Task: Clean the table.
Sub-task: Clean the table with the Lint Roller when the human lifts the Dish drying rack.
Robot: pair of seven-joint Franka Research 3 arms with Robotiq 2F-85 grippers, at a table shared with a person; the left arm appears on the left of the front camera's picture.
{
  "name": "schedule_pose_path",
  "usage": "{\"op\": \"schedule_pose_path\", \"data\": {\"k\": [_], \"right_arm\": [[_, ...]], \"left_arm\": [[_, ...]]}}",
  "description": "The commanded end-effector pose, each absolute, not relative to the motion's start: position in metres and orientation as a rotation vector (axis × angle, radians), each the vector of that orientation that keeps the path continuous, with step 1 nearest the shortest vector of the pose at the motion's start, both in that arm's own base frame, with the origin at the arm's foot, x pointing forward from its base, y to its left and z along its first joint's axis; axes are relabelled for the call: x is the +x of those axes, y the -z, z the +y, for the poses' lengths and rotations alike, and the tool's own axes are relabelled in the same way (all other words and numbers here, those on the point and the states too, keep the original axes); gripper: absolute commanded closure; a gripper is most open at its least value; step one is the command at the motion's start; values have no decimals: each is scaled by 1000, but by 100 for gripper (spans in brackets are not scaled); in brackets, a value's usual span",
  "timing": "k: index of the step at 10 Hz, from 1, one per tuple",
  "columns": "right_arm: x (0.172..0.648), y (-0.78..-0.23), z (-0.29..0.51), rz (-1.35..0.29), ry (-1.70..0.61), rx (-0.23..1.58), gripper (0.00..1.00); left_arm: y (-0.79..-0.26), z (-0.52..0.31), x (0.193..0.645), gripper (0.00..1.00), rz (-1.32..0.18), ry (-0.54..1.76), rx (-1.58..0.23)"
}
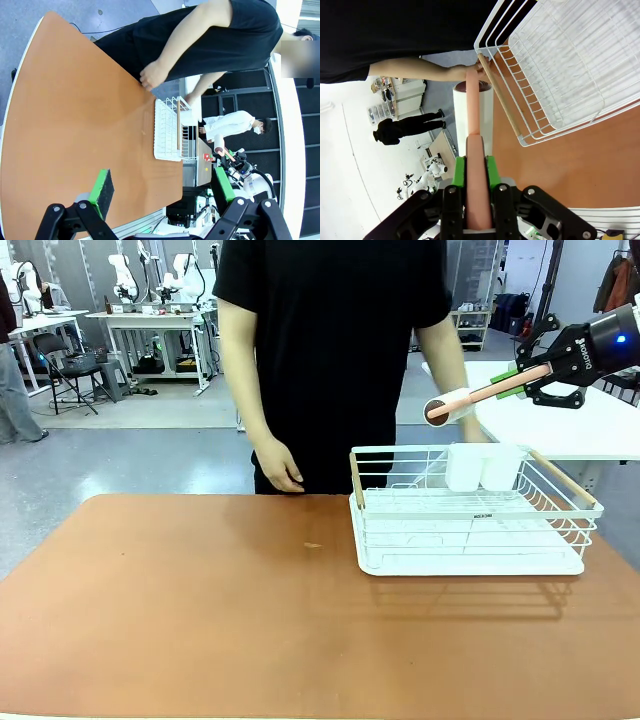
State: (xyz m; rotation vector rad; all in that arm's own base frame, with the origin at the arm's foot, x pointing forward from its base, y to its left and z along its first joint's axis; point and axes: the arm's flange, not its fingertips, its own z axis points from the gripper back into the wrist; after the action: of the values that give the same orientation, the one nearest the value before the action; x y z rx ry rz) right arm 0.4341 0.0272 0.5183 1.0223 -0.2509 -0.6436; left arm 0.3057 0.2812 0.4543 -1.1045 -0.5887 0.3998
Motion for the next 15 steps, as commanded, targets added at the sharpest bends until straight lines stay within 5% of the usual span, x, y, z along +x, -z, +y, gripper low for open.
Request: {"op": "schedule_pose_path", "data": {"k": [1,15], "right_arm": [[434,-519,28,-251,643,1023,100],[434,-519,28,-251,643,1023,100]], "left_arm": [[-454,281,303,0,-615,-381,-1124],[-454,281,303,0,-615,-381,-1124]]}}
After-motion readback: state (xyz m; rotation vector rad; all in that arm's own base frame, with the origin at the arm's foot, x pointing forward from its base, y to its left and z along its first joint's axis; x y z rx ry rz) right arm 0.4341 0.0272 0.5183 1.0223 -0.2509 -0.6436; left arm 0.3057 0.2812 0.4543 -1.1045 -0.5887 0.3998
